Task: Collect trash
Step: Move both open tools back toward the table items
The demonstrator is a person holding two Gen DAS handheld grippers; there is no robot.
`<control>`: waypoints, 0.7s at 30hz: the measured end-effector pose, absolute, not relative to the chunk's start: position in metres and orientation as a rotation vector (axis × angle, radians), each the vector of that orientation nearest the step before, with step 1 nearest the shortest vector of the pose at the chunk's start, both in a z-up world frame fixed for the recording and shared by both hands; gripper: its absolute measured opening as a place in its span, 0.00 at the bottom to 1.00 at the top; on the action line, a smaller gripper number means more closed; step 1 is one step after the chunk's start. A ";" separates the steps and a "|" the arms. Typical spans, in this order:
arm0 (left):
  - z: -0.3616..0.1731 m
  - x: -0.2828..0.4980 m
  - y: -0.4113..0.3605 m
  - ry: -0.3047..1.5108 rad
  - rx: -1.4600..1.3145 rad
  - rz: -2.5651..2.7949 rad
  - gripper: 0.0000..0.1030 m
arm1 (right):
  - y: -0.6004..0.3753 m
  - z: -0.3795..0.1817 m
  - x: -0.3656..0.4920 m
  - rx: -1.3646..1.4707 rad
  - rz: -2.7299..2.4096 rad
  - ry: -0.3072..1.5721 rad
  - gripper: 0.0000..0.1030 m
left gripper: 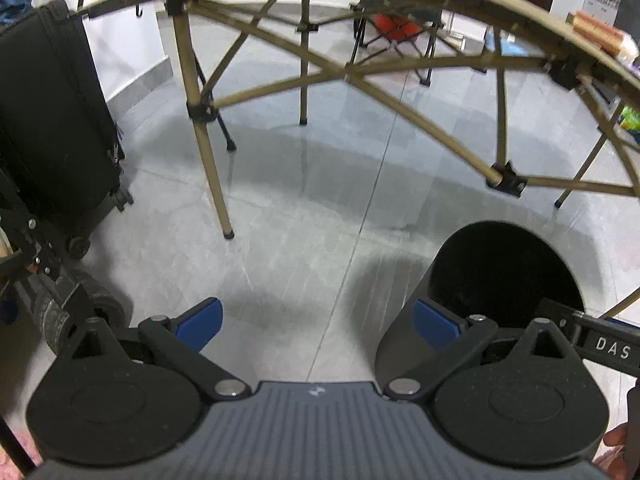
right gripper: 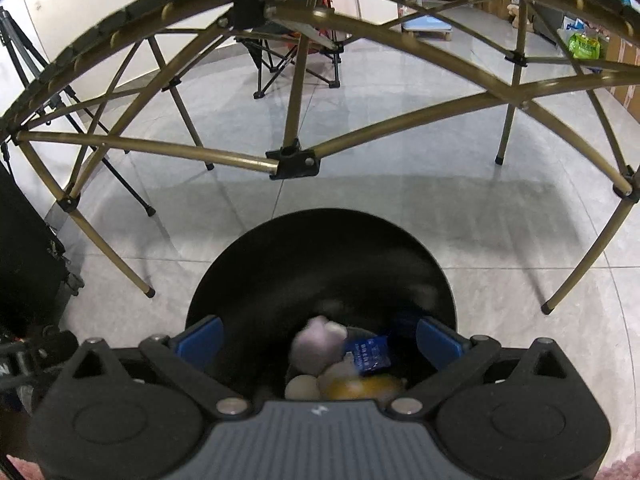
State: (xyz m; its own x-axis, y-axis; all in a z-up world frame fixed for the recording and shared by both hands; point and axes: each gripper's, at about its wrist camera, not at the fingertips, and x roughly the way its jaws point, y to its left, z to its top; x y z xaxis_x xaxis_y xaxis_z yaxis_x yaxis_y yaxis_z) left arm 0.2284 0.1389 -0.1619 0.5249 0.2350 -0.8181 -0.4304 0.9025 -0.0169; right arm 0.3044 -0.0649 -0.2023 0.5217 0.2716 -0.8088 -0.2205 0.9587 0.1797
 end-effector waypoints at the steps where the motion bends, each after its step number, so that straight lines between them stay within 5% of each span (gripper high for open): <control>1: -0.158 0.228 0.137 0.924 -0.226 0.397 1.00 | -0.067 -0.200 0.304 0.058 0.292 0.970 1.00; 21: -0.062 0.246 0.083 0.638 -0.174 0.286 1.00 | -0.154 -0.067 0.273 0.106 0.243 0.418 1.00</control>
